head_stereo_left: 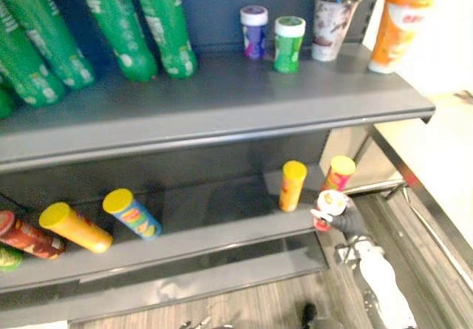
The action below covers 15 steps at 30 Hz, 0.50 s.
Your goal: Put the gum and the chips on the shelf.
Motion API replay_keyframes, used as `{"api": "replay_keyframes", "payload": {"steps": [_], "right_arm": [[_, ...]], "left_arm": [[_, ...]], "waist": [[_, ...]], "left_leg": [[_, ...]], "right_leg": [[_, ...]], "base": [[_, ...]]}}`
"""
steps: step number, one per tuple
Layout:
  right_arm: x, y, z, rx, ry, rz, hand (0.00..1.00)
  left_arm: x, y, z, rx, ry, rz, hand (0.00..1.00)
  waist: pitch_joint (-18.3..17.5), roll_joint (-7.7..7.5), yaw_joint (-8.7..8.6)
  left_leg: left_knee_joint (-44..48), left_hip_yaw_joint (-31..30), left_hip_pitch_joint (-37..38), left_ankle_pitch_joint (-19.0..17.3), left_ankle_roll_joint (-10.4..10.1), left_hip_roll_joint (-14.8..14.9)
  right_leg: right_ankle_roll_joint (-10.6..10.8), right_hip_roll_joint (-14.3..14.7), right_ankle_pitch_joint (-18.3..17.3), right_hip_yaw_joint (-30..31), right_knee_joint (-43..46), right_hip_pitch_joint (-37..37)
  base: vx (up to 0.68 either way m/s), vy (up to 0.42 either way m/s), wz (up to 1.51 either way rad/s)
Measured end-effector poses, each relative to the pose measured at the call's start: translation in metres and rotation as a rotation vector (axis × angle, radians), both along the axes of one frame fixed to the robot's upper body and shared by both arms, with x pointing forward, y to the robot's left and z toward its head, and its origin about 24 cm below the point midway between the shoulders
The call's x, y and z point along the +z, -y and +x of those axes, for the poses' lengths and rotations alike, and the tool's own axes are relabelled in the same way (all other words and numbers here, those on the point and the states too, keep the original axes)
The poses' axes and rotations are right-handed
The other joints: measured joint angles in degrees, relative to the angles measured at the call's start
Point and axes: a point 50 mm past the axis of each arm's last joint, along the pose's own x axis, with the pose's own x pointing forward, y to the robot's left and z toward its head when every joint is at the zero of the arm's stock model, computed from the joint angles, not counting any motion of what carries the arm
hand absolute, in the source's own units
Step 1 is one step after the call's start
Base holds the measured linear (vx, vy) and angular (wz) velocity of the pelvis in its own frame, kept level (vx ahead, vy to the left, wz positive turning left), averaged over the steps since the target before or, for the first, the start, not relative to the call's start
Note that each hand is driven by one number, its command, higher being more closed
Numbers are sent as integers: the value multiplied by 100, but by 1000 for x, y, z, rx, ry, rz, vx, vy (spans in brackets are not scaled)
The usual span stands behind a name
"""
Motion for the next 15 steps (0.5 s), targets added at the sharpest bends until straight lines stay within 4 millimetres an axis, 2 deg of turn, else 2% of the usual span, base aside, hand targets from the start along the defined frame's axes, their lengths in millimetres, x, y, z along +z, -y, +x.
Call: {"api": "replay_keyframes", "payload": {"steps": [3, 8, 10, 15], "right_arm": [[-1, -9, -1, 50, -7, 33, 100], [-3, -9, -3, 69, -18, 35, 100], [-3, -8, -2, 76, -18, 27, 100], [-3, -10, -1, 91, -24, 26, 100]], "left_arm": [[0, 0, 1, 10, 4, -2, 0], [1, 0, 5, 14, 17, -2, 0], [1, 1, 8, 12, 26, -4, 0], [1, 2, 6, 12, 17, -6, 0]], "waist": [[-17, 30, -4], [-26, 39, -24], [-46, 63, 19], [-58, 73, 38]], "left_leg": [[-240, -132, 43, 249, -112, 149], [-421, 18, -63, 671, -94, 59], [-632, 79, -62, 847, -93, 36], [-878, 197, 5, 1002, -85, 37]], "right_leg": [[-137, 190, 87, -238, -358, 231], [-154, 82, 155, -647, -725, 504], [-198, 90, 248, -781, -864, 539], [-235, 154, 373, -830, -1077, 640]], "base": [[120, -121, 27], [46, -28, 46], [22, -17, 33], [-24, -15, 5]]}}
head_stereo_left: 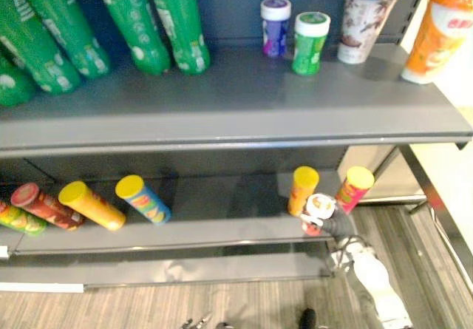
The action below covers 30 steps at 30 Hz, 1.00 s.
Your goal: Put the gum and the chips on the shelf.
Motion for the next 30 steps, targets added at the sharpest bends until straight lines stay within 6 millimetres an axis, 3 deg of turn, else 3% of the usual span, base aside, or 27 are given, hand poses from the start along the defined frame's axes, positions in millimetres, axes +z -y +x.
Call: {"api": "replay_keyframes", "payload": {"steps": [4, 7, 12, 19, 24, 30], "right_arm": [[-1, -14, -3, 91, -11, 27, 100], [1, -37, -7, 195, -9, 52, 100], [23, -89, -17, 436, 52, 179, 100], [48, -129, -17, 641, 78, 267, 100], [81, -143, -9, 708, 174, 322, 100], [112, -153, -1, 723, 268, 350, 100]], "left_arm": [[0, 0, 0, -5, -2, 1, 0], [0, -1, -2, -4, -12, 5, 0], [-1, -4, -3, 25, -36, 18, 0], [-2, -4, -5, 41, -54, 28, 0], [-2, -4, 1, 52, -54, 40, 0], [-2, -4, -1, 58, -72, 45, 0]], "waist": [[-51, 6, -19], [-69, -46, 7], [-94, -94, 84], [-96, -85, 137], [-112, -114, 261], [-127, -141, 275]], "left_leg": [[-225, 49, 60, 9, -2, -3], [-264, 114, 79, 9, 1, -35], [-267, 159, 91, -27, 54, -54], [-244, 268, 175, 3, 17, -29], [-229, 305, 256, 2, 18, -34], [-138, 277, 331, -84, 65, -16]], "right_leg": [[32, 45, 98, -32, -187, 50], [82, 35, 125, -24, -190, 47], [124, 15, 154, 62, -214, 47], [6, 31, 242, 189, -187, 46], [-23, 67, 292, 252, -186, 104], [-17, 66, 285, 256, -187, 237]], "base": [[-53, 10, 5], [-66, 25, -1], [-28, 15, -4], [37, 15, -8], [15, 9, -7], [-26, 11, 0]]}}
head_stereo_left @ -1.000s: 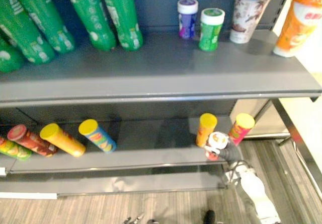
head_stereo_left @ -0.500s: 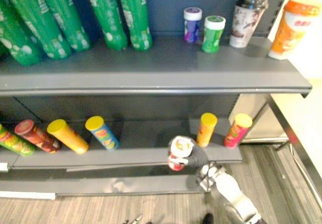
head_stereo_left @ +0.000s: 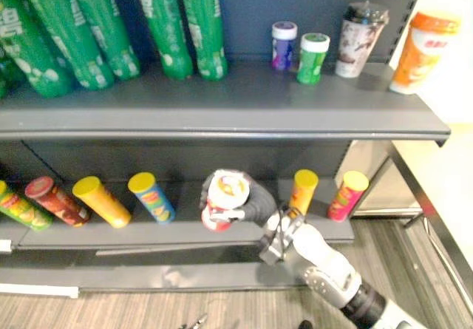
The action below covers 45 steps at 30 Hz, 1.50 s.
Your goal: Put the gum and the chips on the shelf.
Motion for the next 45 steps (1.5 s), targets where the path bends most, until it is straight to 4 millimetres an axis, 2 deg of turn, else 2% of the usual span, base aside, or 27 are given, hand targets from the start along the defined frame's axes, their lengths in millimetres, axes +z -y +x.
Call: {"api": "replay_keyframes", "payload": {"steps": [8, 14, 21, 29, 36, 45], "right_arm": [[28, -1, 13, -42, 94, 16, 100], [59, 12, 34, -128, 162, 61, 100], [90, 29, 63, -265, 242, 53, 100], [110, 44, 80, -352, 310, 11, 100], [112, 71, 94, -435, 367, -155, 100], [125, 99, 98, -482, 465, -284, 100]], "left_arm": [[0, -2, -5, 10, -22, 4, 0], [-1, -2, -7, 16, -43, 11, 0], [-1, -5, -9, 16, -49, 15, 0], [0, -5, -9, 10, -41, 3, 0], [0, -6, -8, 3, -37, -3, 0], [1, -10, -5, -28, -29, -10, 0]], "waist": [[-46, -71, 2], [-64, -101, 0], [-137, -217, 5], [-144, -240, 0], [-156, -287, -14], [-131, -330, -80]], "left_leg": [[-8, 35, -10, -5, -57, 61], [-80, 38, 1, 79, -73, 55], [-111, 30, 4, 108, -74, 36], [-124, 67, -67, 107, -72, 36], [-145, 79, -199, 128, -72, 33], [-237, 79, -205, 173, -74, 26]], "right_leg": [[18, 44, -11, 78, 0, -66], [-15, 50, 14, 84, 1, -83], [-21, 45, 16, 71, 2, -93], [-20, 48, 16, 107, 2, -201], [-18, 48, 19, 113, 2, -351], [-29, 54, 27, 117, 1, -407]], "base": [[-14, 4, -5], [35, 16, 0], [45, 25, 2], [1, 7, -2], [1, 2, 0], [8, 3, 0]]}}
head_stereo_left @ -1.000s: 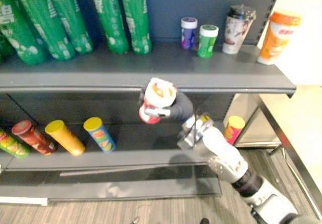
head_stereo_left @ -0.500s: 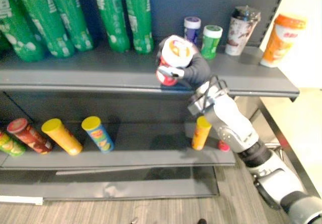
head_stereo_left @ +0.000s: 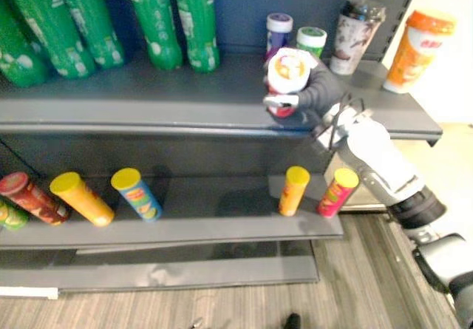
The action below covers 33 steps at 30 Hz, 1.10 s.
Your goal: Put the gum and the chips on the shelf.
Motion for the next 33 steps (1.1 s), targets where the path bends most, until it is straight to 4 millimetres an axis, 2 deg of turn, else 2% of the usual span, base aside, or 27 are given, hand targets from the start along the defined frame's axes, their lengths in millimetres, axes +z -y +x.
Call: {"api": "replay_keyframes", "payload": {"steps": [6, 13, 25, 33], "right_arm": [[3, 1, -1, 13, 10, -13, 100], [5, 8, 0, 1, 19, -34, 100], [4, 8, 1, -1, 18, -35, 100], [3, 16, 7, -40, 0, -24, 100]], "left_arm": [[0, -1, 0, -30, -4, 4, 0], [0, -1, 1, -33, -5, 4, 0], [0, -1, 1, -35, -2, -2, 0], [0, 0, 2, -36, 1, -4, 0]], "waist": [[15, -25, -80], [20, -19, -91], [52, 26, -100], [93, 64, -104]], "left_leg": [[-11, 36, 7, 0, 1, -11], [-18, 95, 5, -1, 2, -14], [-8, 99, 6, -3, 5, -13], [9, 100, 5, -35, 56, -12]], "right_leg": [[-1, -4, 1, 34, 0, -23], [0, -3, 3, 65, 0, -50], [3, -3, 5, 72, -1, -48], [13, -10, 18, 75, -2, -42]], "base": [[32, 18, -3], [10, 7, -2], [0, 0, 0], [0, 0, 0]]}}
